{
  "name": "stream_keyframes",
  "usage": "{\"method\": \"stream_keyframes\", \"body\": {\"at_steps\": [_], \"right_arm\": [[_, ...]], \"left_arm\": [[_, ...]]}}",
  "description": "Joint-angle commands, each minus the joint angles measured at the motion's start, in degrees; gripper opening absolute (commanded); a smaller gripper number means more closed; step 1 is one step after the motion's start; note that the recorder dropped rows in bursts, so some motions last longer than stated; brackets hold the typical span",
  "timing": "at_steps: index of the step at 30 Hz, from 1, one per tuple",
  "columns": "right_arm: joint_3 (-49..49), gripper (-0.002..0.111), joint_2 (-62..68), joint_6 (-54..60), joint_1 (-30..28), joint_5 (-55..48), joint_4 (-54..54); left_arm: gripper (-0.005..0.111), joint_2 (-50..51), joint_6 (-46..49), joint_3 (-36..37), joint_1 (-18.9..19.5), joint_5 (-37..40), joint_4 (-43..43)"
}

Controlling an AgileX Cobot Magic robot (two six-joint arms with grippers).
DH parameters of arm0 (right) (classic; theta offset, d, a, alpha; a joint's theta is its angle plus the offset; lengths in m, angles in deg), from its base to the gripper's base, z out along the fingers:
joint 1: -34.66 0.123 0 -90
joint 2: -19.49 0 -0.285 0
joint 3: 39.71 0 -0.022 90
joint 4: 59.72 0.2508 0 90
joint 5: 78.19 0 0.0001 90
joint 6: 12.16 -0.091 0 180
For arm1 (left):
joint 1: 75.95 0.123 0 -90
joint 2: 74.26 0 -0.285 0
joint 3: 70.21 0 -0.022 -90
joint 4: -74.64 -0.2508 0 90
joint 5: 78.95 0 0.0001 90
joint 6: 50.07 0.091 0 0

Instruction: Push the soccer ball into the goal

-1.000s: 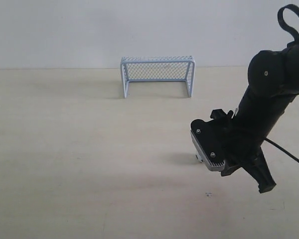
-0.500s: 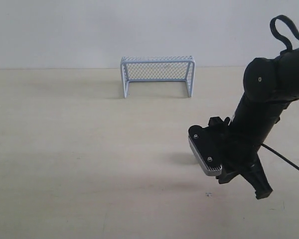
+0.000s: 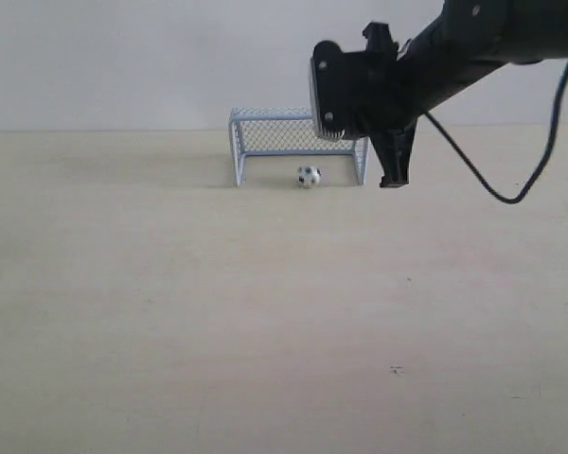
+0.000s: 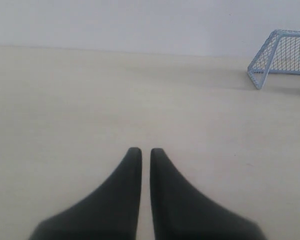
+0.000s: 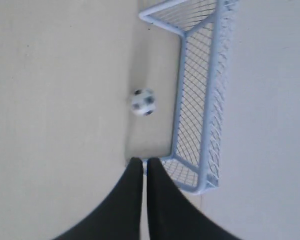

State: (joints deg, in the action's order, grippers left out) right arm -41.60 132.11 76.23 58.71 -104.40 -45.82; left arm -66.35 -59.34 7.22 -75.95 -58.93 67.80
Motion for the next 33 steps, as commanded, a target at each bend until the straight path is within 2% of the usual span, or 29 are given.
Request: {"method": "stream_keyframes", "body": {"at_steps": [1,12,16,23,27,33], "right_arm": [[6.41,0.0,-6.3,-3.08,-0.2,-5.44,-3.15],[29.06,0.0,-26.73,-10.73,-0.09,-11.12,-2.28],[33.94,0.0,-36.77,-13.99,-0.09,-12.95,0.14],[35.72,0.0,-51.54,-17.64,-0.09,-21.71,16.21],[35.72,0.0,-57.63,-18.25,-0.09,-26.67,21.01],[35.72,0.0,-66.21,-34.09,-0.09,-24.94,21.62]], "left_arm": [[0.006,-0.13,-0.2,-0.22,0.11,-0.52,-0.08],[0.006,-0.13,-0.2,-0.22,0.11,-0.52,-0.08],[0.006,-0.13,-0.2,-0.22,0.11,-0.52,-0.08],[0.006,-0.13,-0.2,-0.22,0.11,-0.52,-0.08],[0.006,-0.13,-0.2,-0.22,0.11,-0.52,-0.08],[0.006,-0.13,-0.2,-0.22,0.11,-0.52,-0.08]]}}
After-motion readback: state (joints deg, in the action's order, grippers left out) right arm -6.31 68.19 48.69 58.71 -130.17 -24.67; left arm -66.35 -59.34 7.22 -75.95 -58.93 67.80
